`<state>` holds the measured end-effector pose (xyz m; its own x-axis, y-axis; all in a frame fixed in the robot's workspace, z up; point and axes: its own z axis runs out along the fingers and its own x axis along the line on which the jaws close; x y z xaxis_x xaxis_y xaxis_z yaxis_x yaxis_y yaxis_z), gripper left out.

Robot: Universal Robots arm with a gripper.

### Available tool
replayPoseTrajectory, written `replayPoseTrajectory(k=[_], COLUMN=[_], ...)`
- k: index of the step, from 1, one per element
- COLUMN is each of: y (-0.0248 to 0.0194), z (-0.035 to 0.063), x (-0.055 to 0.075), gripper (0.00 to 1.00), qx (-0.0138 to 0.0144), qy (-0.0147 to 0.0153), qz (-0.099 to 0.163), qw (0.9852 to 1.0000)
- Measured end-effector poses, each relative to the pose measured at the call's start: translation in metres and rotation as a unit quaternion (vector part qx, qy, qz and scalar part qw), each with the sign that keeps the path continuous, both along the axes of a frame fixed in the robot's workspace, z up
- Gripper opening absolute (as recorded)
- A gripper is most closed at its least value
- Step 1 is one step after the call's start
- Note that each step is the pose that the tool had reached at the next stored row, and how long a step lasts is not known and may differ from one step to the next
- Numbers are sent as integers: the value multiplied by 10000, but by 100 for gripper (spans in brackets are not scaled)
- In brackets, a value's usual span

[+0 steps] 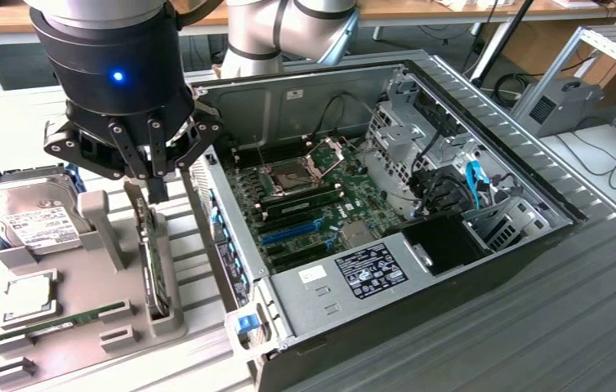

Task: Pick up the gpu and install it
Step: 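Pick up the gpu and move the gpu toward the slot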

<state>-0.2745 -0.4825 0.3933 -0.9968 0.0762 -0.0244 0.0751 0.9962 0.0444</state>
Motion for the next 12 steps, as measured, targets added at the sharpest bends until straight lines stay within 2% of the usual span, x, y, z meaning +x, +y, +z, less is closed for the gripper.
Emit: replayPoseTrajectory(k=[7, 10, 11, 12], y=[0, 0, 0, 0], z=[0, 0, 0, 0], x=[0, 0, 0, 0], gripper=[11, 29, 29, 36], qx=[0, 0, 0, 0], qy=[0, 0, 0, 0], qz=[0, 0, 0, 0], qw=[10000, 10000, 10000, 10000])
